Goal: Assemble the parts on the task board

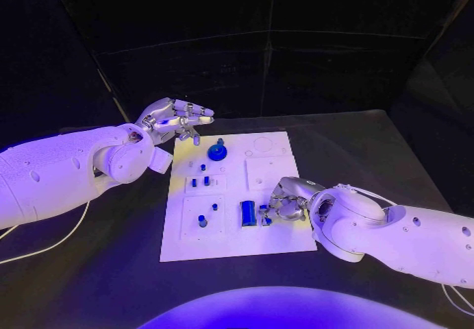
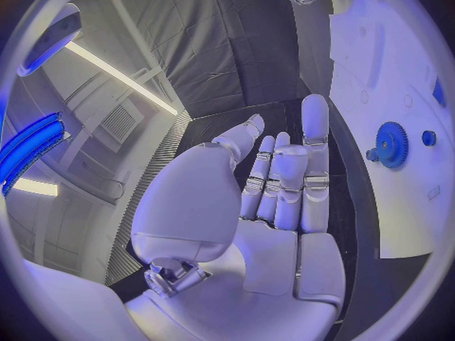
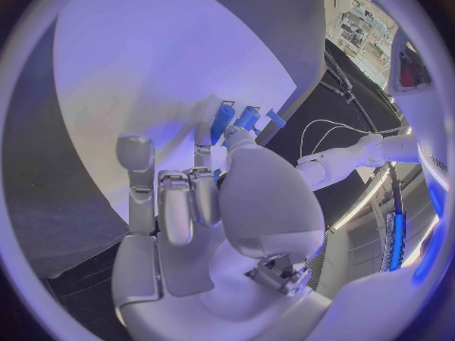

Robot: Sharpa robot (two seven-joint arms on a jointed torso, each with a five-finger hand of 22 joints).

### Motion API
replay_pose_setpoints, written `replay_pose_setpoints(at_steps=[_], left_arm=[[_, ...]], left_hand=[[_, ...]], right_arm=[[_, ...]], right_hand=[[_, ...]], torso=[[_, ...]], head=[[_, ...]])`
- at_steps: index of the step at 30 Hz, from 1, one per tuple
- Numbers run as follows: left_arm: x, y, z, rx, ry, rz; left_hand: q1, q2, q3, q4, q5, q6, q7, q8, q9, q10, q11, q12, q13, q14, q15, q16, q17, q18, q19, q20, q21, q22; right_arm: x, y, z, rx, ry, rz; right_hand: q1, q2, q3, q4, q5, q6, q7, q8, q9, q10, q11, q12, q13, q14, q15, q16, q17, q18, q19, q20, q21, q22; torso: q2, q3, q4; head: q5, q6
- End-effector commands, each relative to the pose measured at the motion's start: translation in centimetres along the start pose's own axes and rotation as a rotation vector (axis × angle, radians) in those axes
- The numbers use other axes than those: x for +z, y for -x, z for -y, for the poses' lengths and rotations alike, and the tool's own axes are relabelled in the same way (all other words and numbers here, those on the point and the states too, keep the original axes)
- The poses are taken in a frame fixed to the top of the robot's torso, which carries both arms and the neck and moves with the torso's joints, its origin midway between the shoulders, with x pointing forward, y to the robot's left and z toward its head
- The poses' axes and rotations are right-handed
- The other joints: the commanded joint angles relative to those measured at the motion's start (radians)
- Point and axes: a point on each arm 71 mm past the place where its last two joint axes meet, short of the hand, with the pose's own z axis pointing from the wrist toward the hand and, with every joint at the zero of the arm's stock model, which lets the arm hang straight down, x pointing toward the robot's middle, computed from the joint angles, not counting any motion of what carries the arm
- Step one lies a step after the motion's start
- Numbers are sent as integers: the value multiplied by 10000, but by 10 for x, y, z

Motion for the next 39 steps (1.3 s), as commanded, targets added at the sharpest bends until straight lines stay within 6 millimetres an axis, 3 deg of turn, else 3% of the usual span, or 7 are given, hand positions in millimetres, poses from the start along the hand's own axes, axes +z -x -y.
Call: replay_pose_setpoints(at_steps=[1,20,24,28,31,36,39], left_arm=[[0,-1,1,-56,-22,-95],[0,-1,1,-57,-1,-106],[1,0,1,-50,-17,-87],[1,1,1,-27,-77,-22],[2,1,1,0,-176,57],[3,3,-1,-242,-266,273],[5,5,-5,-504,-325,448]], left_hand=[[-19,106,-67,12,-39,-61,10,60,14,-50,15,30,11,-44,-2,63,-12,135,9,49,-55,-17],[-19,104,-68,12,-39,-63,11,60,14,-52,16,31,11,-45,-2,62,-14,135,9,49,-55,-17],[-19,104,-68,12,-39,-63,11,60,14,-52,16,31,11,-45,-2,62,-14,135,9,49,-55,-17],[-21,103,-73,14,-39,-68,11,62,13,-60,17,36,11,-48,-1,62,-19,135,8,50,-57,-18],[-75,104,-121,51,-42,-57,4,97,17,-74,15,83,16,-99,5,27,-111,132,-15,57,-76,-29],[-166,83,-284,115,-43,-61,-24,186,17,-117,4,229,26,-671,27,-435,-1044,126,-277,86,-245,-106],[-321,8,-569,220,-45,-110,-36,242,12,-164,19,374,39,-1366,57,-1044,-2120,125,-579,129,-480,-231]], right_arm=[[0,1,1,-3,-43,32],[-2,3,4,36,-30,148],[-5,7,6,482,291,498],[-7,13,16,1633,535,804],[-5,22,29,2994,601,1010],[8,45,43,4767,1335,1574],[21,62,50,5538,1947,1904]], right_hand=[[-150,58,-103,15,-71,-34,4,78,34,361,-64,-47,1290,1018,-49,35,2538,-176,-4,-68,-36,-7],[-428,261,-573,-30,-1308,-74,-40,240,332,420,-99,14,1400,1013,-77,24,2517,-166,-19,-91,-86,-56],[-144,132,-679,-62,-1350,-703,178,-93,256,303,62,-145,1246,976,23,-61,2354,-133,-178,-41,-284,-390],[-44,-379,-1030,30,-1376,-1979,744,-890,-22,-1070,566,-2055,-668,544,444,-1015,766,208,-1357,314,-1879,-2931],[-112,-555,-996,33,-1531,-2321,922,-1116,-122,-1962,738,-3296,-1887,210,612,-1915,-410,274,-1558,517,-2416,-3295],[508,-19,-776,-79,-1638,-2445,1040,-1201,-180,-3900,870,-5851,-4438,-606,724,-4175,-2939,276,-1822,681,-3321,-3833],[1244,236,-639,-310,-1603,-2683,1234,-1324,-246,-4981,1115,-6641,-5102,-2269,995,-7321,-6160,253,-2428,873,-4218,-4320]], torso=[[2,2,-4],[-13,5,0],[-42,7,3],[-97,-8,0],[-160,-34,34],[-334,-81,107],[-467,-120,171]], head=[[-5,0],[-57,7],[-70,59],[-107,144],[-154,245],[-218,462],[-284,629]])
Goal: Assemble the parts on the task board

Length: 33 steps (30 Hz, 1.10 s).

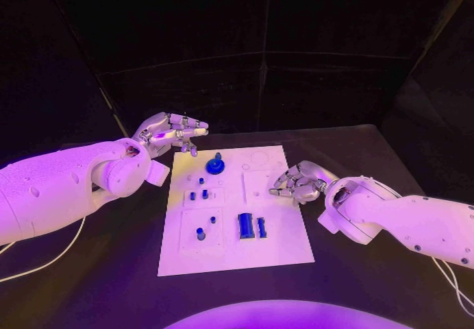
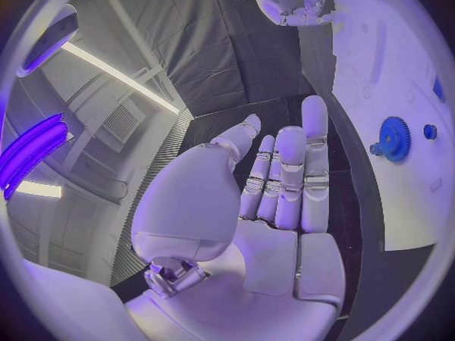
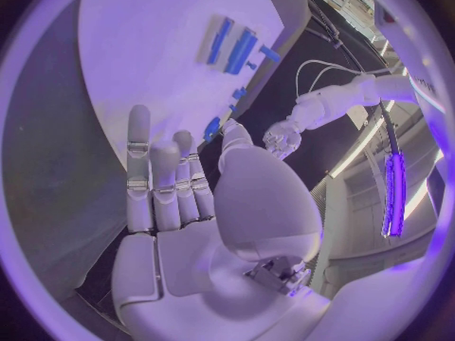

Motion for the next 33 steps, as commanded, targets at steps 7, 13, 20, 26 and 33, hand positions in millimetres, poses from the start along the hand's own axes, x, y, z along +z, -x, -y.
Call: replay_pose_setpoints(at_steps=[7,13,20,26,33], left_arm=[[9,12,-10,-1282,-505,1263],[21,21,-20,-1619,-762,2109],[26,28,-34,-1654,-835,2843],[29,28,-43,-1660,-783,3185],[26,17,-46,-1454,-375,2874]], left_hand=[[3,178,-617,157,-32,68,1,287,-1,125,34,304,-45,-1921,185,-2194,-1524,110,-1639,212,-1542,-948],[117,308,-531,257,-52,-61,-7,42,-36,754,226,-757,-94,-2891,778,-6031,-3266,-16,-3662,811,-3640,-2433],[152,277,-821,327,-45,-48,-183,-497,-31,1033,524,-2132,-68,-2938,1252,-8400,-4221,197,-5147,1511,-4928,-3592],[174,349,-982,353,-43,10,-235,-691,-32,1100,595,-2515,-81,-2722,1293,-8911,-4364,170,-5177,1539,-4943,-3818],[-5560,542,-1935,694,-618,-4205,-931,-1552,-682,-3310,-215,-3098,-700,-6805,576,-9845,-5124,-610,-8306,299,-5657,-4900]], right_arm=[[47,30,-4,4610,2276,178],[82,40,-1,5963,2638,570],[109,48,2,7052,2595,1145],[116,51,4,7476,2555,1349],[110,46,3,6753,2138,1668]], right_hand=[[1691,491,194,-660,-518,-582,485,-415,-627,-2278,793,-3242,-3294,-2882,1002,-5244,-3880,52,-1804,888,-3095,-1711],[1752,942,228,-1132,-871,22,530,-893,-1387,-1467,915,-4872,-5886,-3519,1347,-7650,-5895,128,-2144,1417,-4517,-2501],[1394,1202,160,-1712,-986,466,521,-1333,-2031,-712,944,-5964,-7540,-3074,1453,-9088,-7223,146,-2046,1555,-5495,-2798],[1242,1274,145,-1901,-975,433,556,-1348,-2210,-633,1012,-6247,-7797,-3084,1525,-9420,-7606,125,-2097,1627,-5817,-2802],[-4866,469,743,-2725,-2113,-3653,-316,-1972,-3205,-4825,296,-7204,-8428,-7561,907,-10295,-8171,-587,-5839,500,-6779,-3449]], torso=[[-561,-138,154],[-754,-159,205],[-835,-109,235],[-754,-73,300],[-900,-46,376]], head=[[-82,772],[-119,1274],[-116,1623],[-15,1822],[173,1745]])
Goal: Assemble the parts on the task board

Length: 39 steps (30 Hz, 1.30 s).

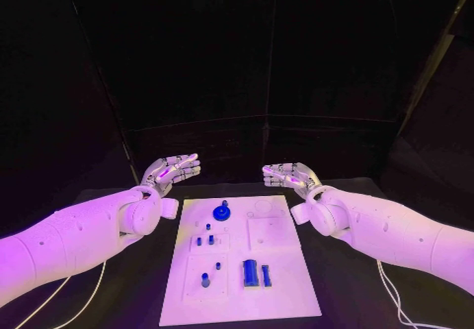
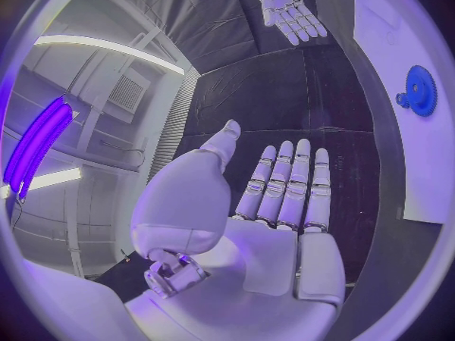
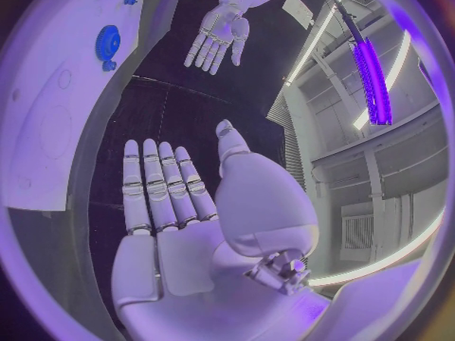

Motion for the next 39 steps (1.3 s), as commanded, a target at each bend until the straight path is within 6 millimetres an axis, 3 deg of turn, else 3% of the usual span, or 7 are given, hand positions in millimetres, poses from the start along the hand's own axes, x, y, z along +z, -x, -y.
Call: replay_pose_setpoints(at_steps=[1,13,14,15,17,19,39], left_arm=[[-4,-5,0,158,-61,217],[-44,-43,-5,579,-120,1309],[-50,-48,-4,642,-146,1455],[-53,-51,-4,679,-163,1540],[-60,-56,-2,746,-197,1695],[-65,-60,-1,802,-228,1821],[-76,-67,2,905,-293,2057]], left_hand=[[-3303,71,-557,135,-232,-2420,-413,-347,-266,-2534,-460,-329,-252,-2347,-412,-528,-309,-499,-1809,-719,-306,-617],[-5959,71,-1000,135,-232,-4365,-1300,-347,-266,-4571,-1454,-1052,-252,-4238,-1300,-950,-309,-713,-3265,-1294,-306,-1116],[-6217,71,-1035,135,-232,-4558,-1300,-347,-266,-4768,-1454,-1052,-252,-4419,-1300,-1673,-309,-815,-3404,-1352,-306,-1165],[-6379,71,-1050,135,-232,-4677,-1300,-347,-266,-4892,-1454,-1052,-252,-4536,-1300,-1673,-309,-1523,-3491,-1388,-306,-1197],[-6715,71,-1759,135,-232,-4918,-1300,-347,-266,-5150,-1454,-1052,-252,-4772,-1300,-1673,-309,-1523,-3678,-1458,-306,-1951],[-6955,71,-1759,135,-232,-5101,-1300,-347,-266,-5335,-1454,-1052,-252,-4943,-1300,-1673,-309,-1523,-3812,-1513,-306,-1951],[-8933,71,-1759,135,-232,-6553,-1300,-347,-266,-6851,-1454,-1052,-252,-6354,-1300,-1673,-309,-1523,-4875,-2263,-306,-1951]], right_arm=[[-3,-2,-5,110,187,373],[-46,-22,-22,1018,438,2004],[-52,-24,-25,1103,423,2196],[-56,-26,-26,1150,409,2307],[-62,-28,-28,1227,378,2501],[-68,-30,-30,1282,346,2652],[-76,-33,-34,1357,288,2877]], right_hand=[[-3578,-351,335,-354,-674,-2395,-514,-257,-465,-2455,-419,-559,-265,-2626,-358,-363,-328,-486,-2196,-656,-558,-271],[-6393,-351,1050,-354,-1203,-4277,-918,-257,-465,-4386,-1326,-997,-265,-4693,-1129,-363,-1032,-729,-3923,-1172,-999,-271],[-6682,-351,1050,-354,-1253,-4474,-1620,-257,-465,-4583,-1326,-1045,-265,-4907,-1129,-363,-1032,-780,-4099,-1228,-1046,-271],[-6870,-351,1050,-354,-1290,-4594,-1620,-257,-465,-4713,-1326,-1767,-265,-5042,-1129,-363,-1032,-1538,-4212,-1259,-1770,-271],[-7240,-351,1050,-354,-1361,-4836,-1620,-257,-465,-4967,-1326,-1767,-265,-5316,-1129,-363,-1032,-837,-4437,-1331,-1770,-271],[-7471,-351,1050,-354,-1405,-4995,-1620,-257,-465,-5123,-1326,-1767,-265,-5482,-1129,-363,-1032,-1538,-4586,-1364,-1770,-271],[-9646,-351,1050,-354,-2121,-6456,-1620,-257,-465,-6621,-1326,-1767,-265,-7080,-1129,-363,-1032,-1538,-5894,-2069,-1770,-271]], torso=[[-108,48,110],[-159,74,166],[-159,74,166],[-159,74,166],[-159,74,166],[-159,74,166],[-159,74,166]], head=[[193,-5],[311,-4],[311,-4],[311,-4],[311,-4],[311,-4],[311,-4]])
